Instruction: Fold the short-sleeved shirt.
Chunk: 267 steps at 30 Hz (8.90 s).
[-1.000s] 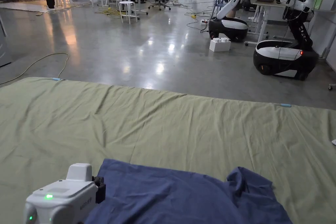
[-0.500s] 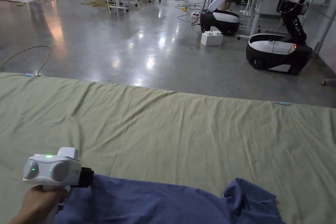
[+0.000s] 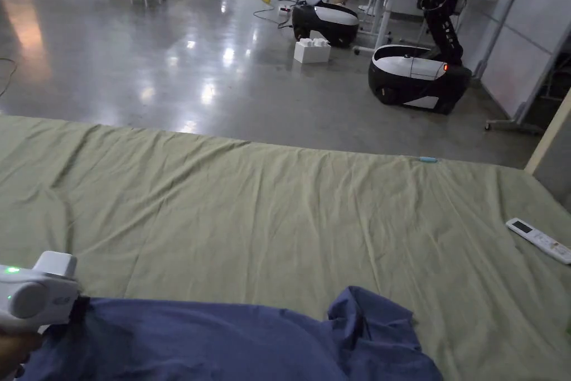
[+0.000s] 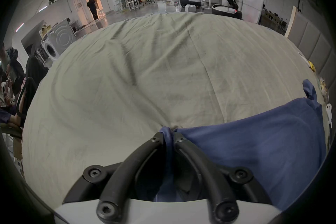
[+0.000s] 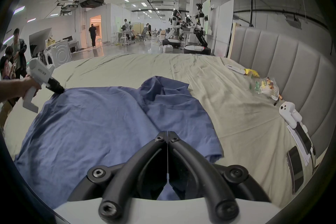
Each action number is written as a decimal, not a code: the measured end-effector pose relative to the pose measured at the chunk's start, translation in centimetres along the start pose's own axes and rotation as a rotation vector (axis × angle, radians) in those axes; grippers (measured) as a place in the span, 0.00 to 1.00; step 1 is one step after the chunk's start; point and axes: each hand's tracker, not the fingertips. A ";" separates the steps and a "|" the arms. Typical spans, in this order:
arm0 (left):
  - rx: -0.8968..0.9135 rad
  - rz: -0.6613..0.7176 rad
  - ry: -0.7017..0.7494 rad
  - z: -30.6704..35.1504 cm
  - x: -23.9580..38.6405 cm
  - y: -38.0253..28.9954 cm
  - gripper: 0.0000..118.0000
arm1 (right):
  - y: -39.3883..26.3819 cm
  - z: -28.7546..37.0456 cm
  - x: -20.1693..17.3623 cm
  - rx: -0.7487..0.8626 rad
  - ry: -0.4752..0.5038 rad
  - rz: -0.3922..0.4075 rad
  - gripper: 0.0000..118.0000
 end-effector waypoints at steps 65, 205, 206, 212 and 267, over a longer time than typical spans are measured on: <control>0.769 0.106 0.119 49.9 -3.3 11.2 0.04 | 41.3 16.3 6.9 0.513 -0.084 0.089 0.04; 0.421 0.164 0.057 39.2 0.9 -30.7 0.03 | -0.6 22.0 -5.7 0.470 -0.037 0.054 0.02; 0.387 0.182 0.042 39.0 0.4 -31.4 0.03 | -0.8 21.8 -5.7 0.458 -0.036 0.053 0.02; 0.126 0.246 0.036 37.0 -1.7 -34.7 0.09 | -1.8 21.0 -6.1 0.400 -0.017 0.048 0.02; -0.035 0.217 0.007 30.2 -3.1 -37.1 0.06 | -13.3 19.0 3.5 -0.455 -0.015 0.154 0.06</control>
